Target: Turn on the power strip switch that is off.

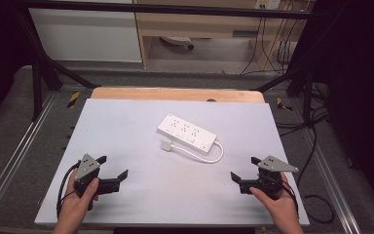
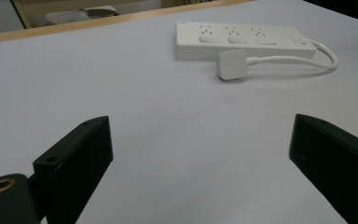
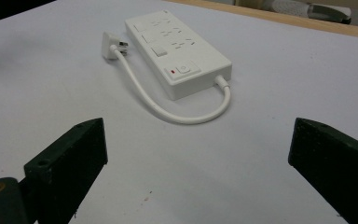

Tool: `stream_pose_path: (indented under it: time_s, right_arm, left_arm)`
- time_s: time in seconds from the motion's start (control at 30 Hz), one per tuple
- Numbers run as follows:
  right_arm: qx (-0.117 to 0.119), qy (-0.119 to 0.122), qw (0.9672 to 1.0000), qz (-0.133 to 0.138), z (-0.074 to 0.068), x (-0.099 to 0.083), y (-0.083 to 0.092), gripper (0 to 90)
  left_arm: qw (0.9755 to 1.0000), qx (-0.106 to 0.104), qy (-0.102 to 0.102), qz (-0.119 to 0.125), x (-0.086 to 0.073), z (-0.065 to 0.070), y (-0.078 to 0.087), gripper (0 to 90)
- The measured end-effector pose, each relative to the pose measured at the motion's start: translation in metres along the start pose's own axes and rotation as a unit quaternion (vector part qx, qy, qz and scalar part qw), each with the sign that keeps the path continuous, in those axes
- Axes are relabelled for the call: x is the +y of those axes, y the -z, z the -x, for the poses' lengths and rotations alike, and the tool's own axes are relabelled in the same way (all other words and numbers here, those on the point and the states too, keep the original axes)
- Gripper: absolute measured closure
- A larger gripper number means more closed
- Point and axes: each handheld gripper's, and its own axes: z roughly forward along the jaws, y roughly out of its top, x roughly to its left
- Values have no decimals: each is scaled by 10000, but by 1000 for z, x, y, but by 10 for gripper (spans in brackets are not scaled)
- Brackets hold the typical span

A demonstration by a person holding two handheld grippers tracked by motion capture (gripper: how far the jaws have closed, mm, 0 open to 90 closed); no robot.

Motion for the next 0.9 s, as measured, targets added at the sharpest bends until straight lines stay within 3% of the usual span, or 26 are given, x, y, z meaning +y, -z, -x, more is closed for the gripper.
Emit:
stream_pose_path:
  time_s: [0.27,0.47,0.67,0.9]
  right_arm:
    - [196,111,9997,65,-13,10,0,64]
    - [298,234,9993,-36,-26,18,-7,41]
    - [375,156,9991,-80,-33,27,-13,43]
    - [370,78,9993,-12,-32,37,-16,30]
  left_arm:
    - [10000,4,14,3,-1,1,0,61]
    - [10000,-9,18,-47,-2,0,-1,62]
    - [10000,-17,42,-34,-2,0,0,62]
    - [10000,-31,52,-55,-2,1,-2,60]
